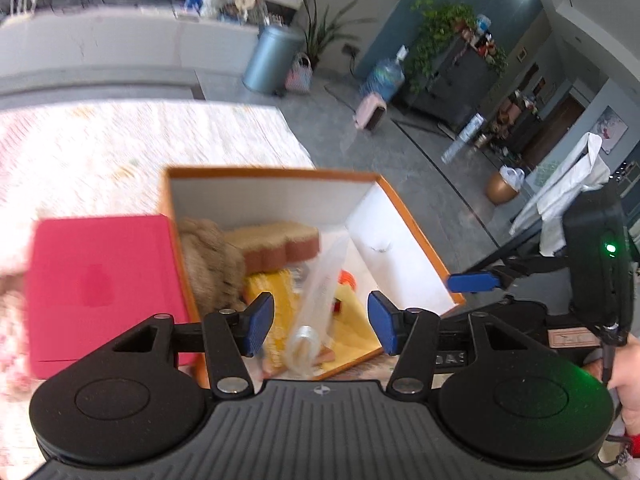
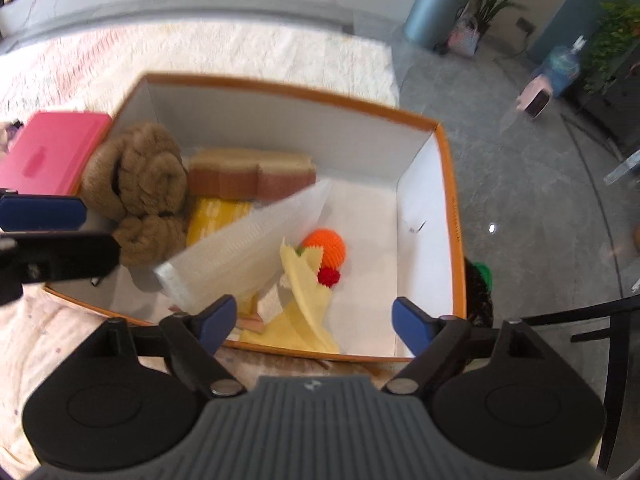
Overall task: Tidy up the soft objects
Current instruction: 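Move both tools back over the remaining items on the bed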
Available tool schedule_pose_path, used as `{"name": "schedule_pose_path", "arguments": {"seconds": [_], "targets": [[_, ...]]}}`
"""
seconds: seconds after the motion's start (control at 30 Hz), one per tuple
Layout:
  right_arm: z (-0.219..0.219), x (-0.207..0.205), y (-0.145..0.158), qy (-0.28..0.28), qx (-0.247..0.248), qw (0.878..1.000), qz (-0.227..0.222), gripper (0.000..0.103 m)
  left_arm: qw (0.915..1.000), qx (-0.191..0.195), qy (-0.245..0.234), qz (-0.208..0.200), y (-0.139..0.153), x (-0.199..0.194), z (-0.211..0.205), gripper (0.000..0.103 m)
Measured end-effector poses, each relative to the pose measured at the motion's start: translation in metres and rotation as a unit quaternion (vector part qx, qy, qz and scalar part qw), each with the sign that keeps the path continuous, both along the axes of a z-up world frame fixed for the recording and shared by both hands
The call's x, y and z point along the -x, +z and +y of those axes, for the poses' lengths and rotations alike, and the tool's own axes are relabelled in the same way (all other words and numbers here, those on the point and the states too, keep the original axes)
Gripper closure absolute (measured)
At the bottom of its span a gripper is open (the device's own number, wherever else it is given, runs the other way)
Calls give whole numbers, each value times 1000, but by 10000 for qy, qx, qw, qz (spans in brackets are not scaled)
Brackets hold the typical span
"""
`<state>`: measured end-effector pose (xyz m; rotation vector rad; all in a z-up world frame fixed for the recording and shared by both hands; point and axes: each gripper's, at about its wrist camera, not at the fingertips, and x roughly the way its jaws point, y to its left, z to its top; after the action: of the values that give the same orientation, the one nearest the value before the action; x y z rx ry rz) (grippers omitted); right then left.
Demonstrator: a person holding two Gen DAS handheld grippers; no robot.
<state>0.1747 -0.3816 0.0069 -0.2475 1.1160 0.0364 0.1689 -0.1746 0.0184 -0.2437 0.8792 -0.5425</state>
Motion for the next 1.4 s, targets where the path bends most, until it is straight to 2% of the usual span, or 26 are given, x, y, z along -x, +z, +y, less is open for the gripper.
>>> {"name": "schedule_pose_path", "arguments": {"seconds": [0.1, 0.27, 0.47, 0.67, 0.93, 1.17, 1.4], "targets": [[12, 15, 9, -83, -143, 9992, -363, 14, 9992, -187, 192, -290, 10, 14, 17, 40], [40, 38, 20, -142, -682, 9935, -898, 10, 9958, -441, 542, -599, 18, 35, 51, 40], [91, 64, 26, 66, -1230, 9815, -1467, 10, 9863, -958, 967, -929, 19, 64, 90, 40], [146, 83, 20, 207, -1561, 9690, -1906, 10, 9765, -1242, 1441, -1010, 16, 82, 133, 40], [225, 89, 4, 638, -1613, 9643, -2003, 10, 9644, -1469, 1961, -999, 3, 94, 186, 40], [275, 75, -13, 1041, -1479, 9668, -1806, 10, 9610, -1598, 2085, -860, -14, 95, 235, 41], [306, 44, -28, 1296, -1116, 9713, -1655, 10, 9595, -1634, 2202, -653, -30, 76, 264, 41]]}}
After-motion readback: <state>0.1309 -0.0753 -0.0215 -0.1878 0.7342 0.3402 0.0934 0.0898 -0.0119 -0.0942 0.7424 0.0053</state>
